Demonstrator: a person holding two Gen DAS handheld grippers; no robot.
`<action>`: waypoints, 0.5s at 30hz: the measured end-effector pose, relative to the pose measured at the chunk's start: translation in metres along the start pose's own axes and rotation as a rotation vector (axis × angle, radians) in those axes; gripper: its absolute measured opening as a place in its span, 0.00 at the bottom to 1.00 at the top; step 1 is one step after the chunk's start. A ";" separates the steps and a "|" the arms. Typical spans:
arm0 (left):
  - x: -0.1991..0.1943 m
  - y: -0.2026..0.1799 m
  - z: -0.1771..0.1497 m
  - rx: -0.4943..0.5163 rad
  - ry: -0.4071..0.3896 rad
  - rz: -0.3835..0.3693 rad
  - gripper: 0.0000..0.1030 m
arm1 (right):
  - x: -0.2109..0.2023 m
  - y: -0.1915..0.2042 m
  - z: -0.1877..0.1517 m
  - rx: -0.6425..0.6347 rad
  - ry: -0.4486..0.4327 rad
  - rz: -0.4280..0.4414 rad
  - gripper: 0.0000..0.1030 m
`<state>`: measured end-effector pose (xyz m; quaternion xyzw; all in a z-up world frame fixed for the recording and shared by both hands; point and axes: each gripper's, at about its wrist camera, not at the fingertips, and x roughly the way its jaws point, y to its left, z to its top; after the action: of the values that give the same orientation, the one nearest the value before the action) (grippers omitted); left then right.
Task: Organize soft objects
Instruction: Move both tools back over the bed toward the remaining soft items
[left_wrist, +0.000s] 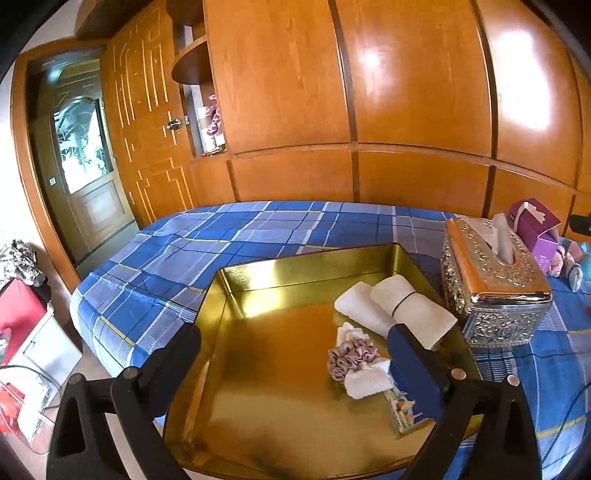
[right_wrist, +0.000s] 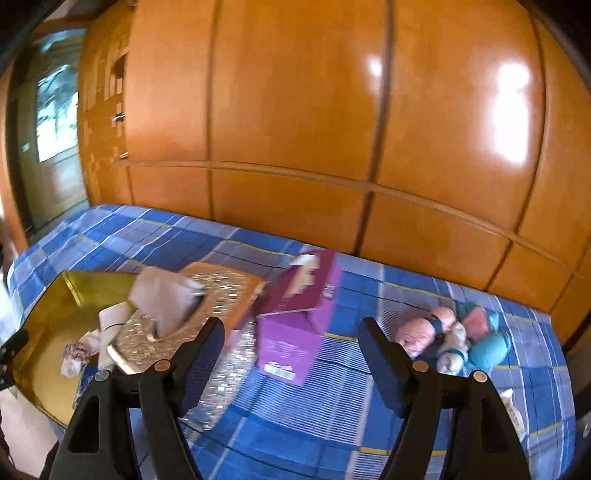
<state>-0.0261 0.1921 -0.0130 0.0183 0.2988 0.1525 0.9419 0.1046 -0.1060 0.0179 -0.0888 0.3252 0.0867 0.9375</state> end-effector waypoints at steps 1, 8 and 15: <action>-0.001 -0.001 0.000 0.003 -0.001 -0.003 0.98 | 0.000 -0.005 -0.001 0.010 0.000 -0.009 0.73; -0.004 -0.008 0.000 0.020 -0.007 -0.018 0.98 | -0.002 -0.051 -0.012 0.098 0.024 -0.087 0.74; -0.006 -0.018 -0.002 0.042 -0.004 -0.032 0.99 | 0.000 -0.112 -0.024 0.240 0.059 -0.160 0.74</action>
<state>-0.0265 0.1727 -0.0139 0.0337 0.3004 0.1310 0.9442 0.1151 -0.2196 0.0119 -0.0043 0.3524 -0.0304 0.9353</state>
